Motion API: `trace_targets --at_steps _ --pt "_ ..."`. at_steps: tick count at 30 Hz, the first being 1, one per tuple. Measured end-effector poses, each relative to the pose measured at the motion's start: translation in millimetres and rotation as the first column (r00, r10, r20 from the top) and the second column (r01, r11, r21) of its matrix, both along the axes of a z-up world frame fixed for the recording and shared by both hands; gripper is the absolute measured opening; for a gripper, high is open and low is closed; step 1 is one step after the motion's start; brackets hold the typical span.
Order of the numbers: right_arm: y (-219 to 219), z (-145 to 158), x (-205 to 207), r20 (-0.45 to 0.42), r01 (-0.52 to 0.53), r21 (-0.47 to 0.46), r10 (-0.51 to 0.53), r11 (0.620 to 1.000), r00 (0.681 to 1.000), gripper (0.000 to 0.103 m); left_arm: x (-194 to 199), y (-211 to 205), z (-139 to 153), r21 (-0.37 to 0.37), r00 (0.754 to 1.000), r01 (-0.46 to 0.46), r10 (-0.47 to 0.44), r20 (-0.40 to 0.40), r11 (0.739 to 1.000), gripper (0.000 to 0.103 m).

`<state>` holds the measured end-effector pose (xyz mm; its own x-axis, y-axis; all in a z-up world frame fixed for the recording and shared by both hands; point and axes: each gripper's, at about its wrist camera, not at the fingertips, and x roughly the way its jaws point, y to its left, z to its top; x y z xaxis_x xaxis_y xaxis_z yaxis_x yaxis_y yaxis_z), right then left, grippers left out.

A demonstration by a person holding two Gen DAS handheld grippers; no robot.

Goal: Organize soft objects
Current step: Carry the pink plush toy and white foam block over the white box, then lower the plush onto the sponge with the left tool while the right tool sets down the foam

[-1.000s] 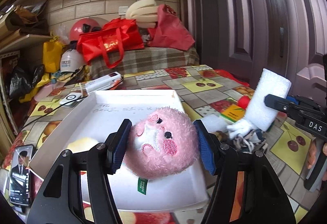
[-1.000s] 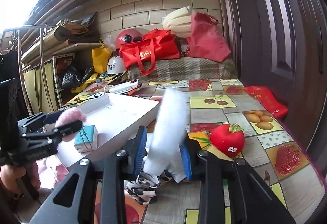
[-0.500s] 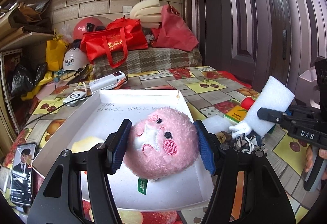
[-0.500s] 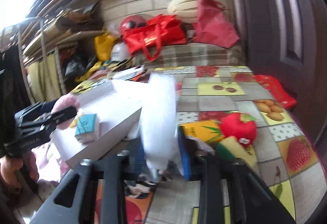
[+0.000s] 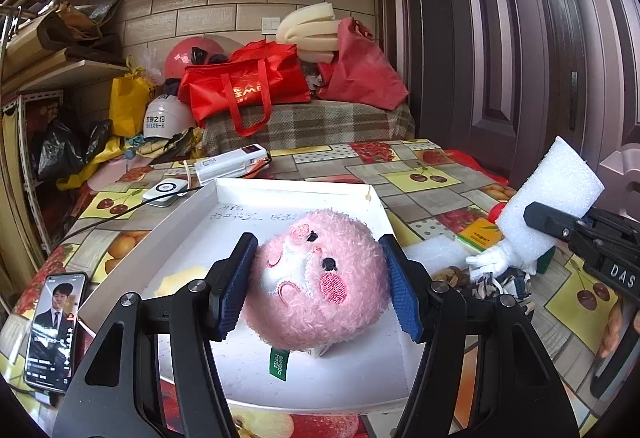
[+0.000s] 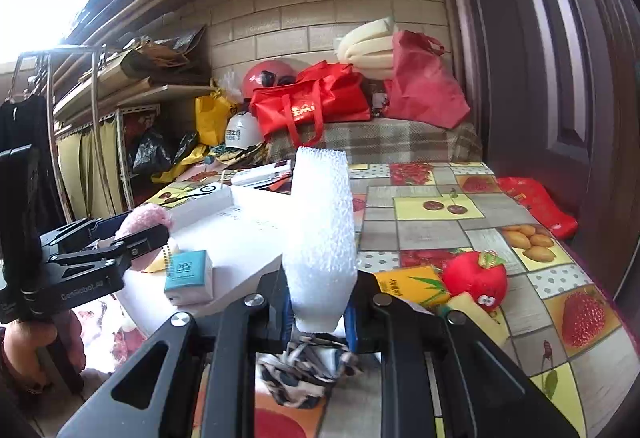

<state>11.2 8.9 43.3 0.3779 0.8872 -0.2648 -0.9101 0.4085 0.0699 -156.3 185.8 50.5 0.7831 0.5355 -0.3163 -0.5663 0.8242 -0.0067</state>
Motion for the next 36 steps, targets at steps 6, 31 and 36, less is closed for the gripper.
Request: trace_targets --at_steps 6,31,36 --pt "27 -1 -25 0.061 -0.072 -0.043 0.075 0.996 0.995 0.018 -3 6 0 0.002 0.999 -0.036 0.036 0.004 0.999 0.062" --pt "130 -3 -31 0.034 -0.087 -0.116 0.091 0.989 0.995 0.018 -17 89 -5 0.011 0.966 -0.257 0.257 -0.025 0.966 0.063" --pt "148 -3 -29 0.043 -0.077 -0.135 0.083 0.988 0.996 0.018 -11 97 -5 -0.001 0.967 -0.251 0.251 -0.038 0.968 0.063"
